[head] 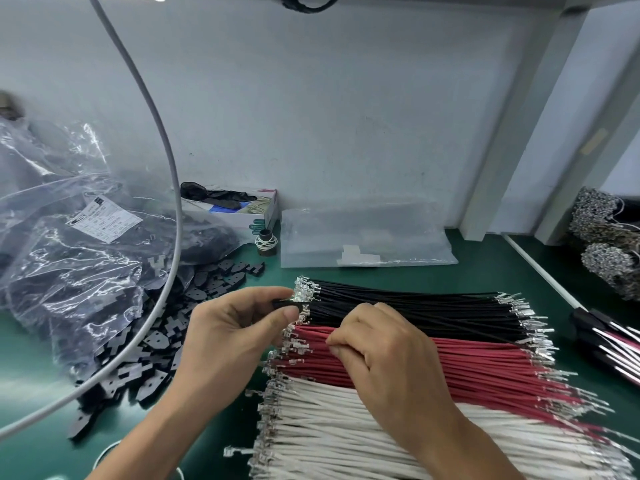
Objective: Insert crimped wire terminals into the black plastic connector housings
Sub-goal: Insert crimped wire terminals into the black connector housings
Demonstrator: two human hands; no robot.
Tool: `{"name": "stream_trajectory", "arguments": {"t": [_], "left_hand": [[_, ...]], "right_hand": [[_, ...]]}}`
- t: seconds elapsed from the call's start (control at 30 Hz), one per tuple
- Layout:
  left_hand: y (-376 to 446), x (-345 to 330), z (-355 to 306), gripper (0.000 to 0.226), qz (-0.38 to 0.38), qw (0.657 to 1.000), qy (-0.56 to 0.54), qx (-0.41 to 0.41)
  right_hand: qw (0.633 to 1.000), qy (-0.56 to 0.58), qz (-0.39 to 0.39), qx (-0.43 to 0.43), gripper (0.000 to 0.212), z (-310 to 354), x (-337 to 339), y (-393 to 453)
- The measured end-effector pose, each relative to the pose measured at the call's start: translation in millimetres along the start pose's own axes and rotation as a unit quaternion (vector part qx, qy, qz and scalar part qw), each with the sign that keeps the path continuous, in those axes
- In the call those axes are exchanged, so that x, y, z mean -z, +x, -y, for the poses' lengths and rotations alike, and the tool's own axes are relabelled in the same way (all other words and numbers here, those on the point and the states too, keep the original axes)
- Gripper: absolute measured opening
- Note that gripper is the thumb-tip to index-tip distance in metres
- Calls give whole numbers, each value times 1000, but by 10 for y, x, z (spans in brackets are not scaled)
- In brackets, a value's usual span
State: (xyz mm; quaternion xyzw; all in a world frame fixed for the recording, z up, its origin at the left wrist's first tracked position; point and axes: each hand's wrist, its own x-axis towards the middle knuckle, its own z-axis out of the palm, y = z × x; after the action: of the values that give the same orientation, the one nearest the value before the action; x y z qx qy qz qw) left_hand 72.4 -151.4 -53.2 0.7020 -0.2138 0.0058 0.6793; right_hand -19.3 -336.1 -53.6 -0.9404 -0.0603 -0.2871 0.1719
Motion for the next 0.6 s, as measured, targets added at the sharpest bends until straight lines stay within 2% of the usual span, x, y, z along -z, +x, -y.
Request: {"name": "stream_trajectory", "arguments": {"t": [0.13, 0.27, 0.33, 0.6], "left_hand": [[28, 65, -30, 30, 1, 995, -89, 50], [39, 91, -48, 33, 48, 980, -162, 104], [37, 86, -42, 33, 71, 974, -181, 120], [43, 104, -17, 63, 108, 959, -214, 151]], "right_hand": [[997, 60, -46, 5, 6, -45, 88, 8], [993, 77, -93, -1, 15, 6, 117, 21], [992, 66, -107, 1, 15, 22, 115, 18], [986, 57, -157, 3, 17, 50, 138, 22]]}}
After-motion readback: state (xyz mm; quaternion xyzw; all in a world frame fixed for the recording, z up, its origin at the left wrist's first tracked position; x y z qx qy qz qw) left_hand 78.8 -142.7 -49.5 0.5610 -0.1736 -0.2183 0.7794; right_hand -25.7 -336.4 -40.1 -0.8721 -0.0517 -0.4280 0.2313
